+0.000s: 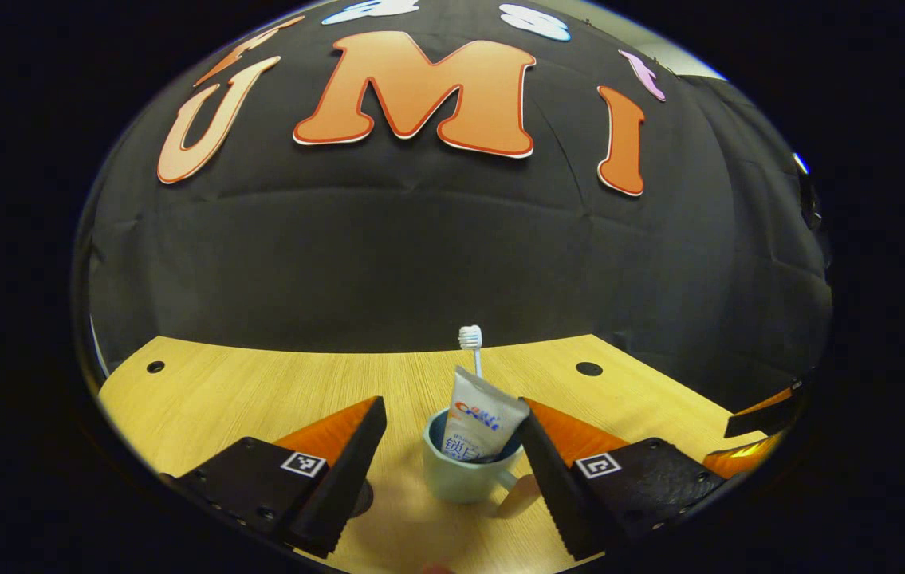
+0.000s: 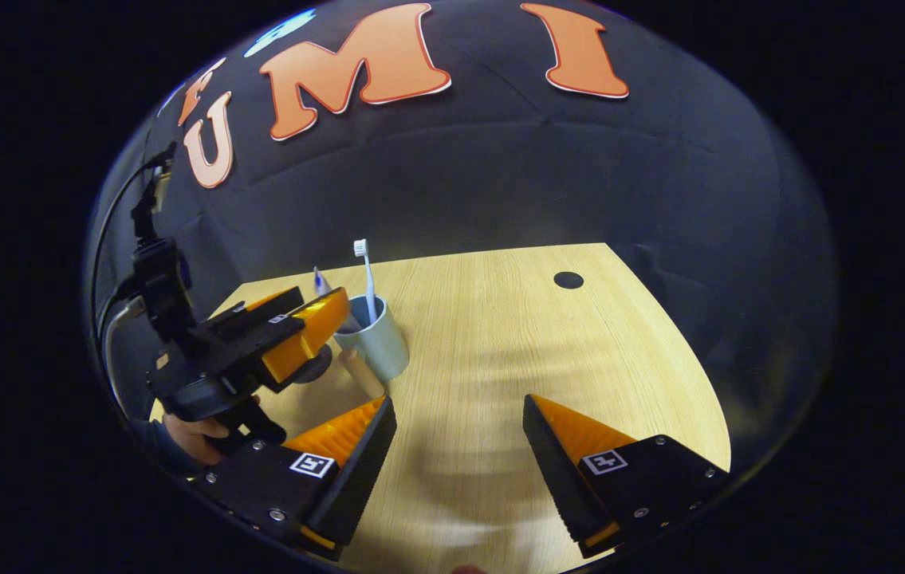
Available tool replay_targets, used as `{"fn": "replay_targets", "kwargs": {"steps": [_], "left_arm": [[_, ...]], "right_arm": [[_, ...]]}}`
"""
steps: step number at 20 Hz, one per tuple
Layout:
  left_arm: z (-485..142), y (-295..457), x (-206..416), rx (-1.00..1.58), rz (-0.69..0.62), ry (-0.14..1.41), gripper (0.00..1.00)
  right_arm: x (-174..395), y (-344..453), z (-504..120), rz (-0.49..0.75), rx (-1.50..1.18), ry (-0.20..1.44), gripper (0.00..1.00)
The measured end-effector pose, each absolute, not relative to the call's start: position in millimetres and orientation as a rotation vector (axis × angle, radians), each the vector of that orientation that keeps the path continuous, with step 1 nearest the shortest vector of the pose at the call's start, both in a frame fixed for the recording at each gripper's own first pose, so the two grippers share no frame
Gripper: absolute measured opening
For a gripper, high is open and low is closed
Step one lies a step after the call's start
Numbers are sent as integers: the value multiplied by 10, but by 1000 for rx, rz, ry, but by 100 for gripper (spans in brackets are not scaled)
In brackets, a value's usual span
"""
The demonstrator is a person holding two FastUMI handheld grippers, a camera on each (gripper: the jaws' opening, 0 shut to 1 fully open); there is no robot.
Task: Put the toothbrush and toothpaste on the desktop into the cup, then pick up the cup and place it on the coaster on the desktop.
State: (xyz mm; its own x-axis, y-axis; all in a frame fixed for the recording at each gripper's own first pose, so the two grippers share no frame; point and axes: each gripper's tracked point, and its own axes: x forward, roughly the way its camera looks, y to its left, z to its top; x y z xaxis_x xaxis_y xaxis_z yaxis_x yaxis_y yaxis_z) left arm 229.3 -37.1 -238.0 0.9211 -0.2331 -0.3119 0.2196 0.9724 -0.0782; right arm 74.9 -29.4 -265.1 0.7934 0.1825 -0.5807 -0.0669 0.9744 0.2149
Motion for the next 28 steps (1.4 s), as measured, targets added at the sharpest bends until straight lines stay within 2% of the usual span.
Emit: {"fn": "replay_targets", "kwargs": {"steps": [7, 15, 20, 22, 25, 28], "left_arm": [[-1730, -53, 1799, -4, -270, 290, 97], [-1201, 688, 1202, 20, -167, 314, 97], [-1269, 1049, 846, 8, -96, 439, 96], [-1387, 1192, 684, 5, -56, 511, 97], [-1669, 1308, 472, -33, -16, 662, 98], [-2041, 1261, 7, -122, 0, 870, 98]], "right_arm": [[942, 54, -2566, 185, 178, 649, 97], [1248, 774, -2535, 279, 165, 720, 96], [1493, 990, -2734, 262, 128, 819, 93], [1585, 1055, -2899, 256, 97, 872, 89], [1640, 1066, -3033, 243, 66, 915, 84], [1665, 1084, -3226, 228, 39, 987, 73]]}}
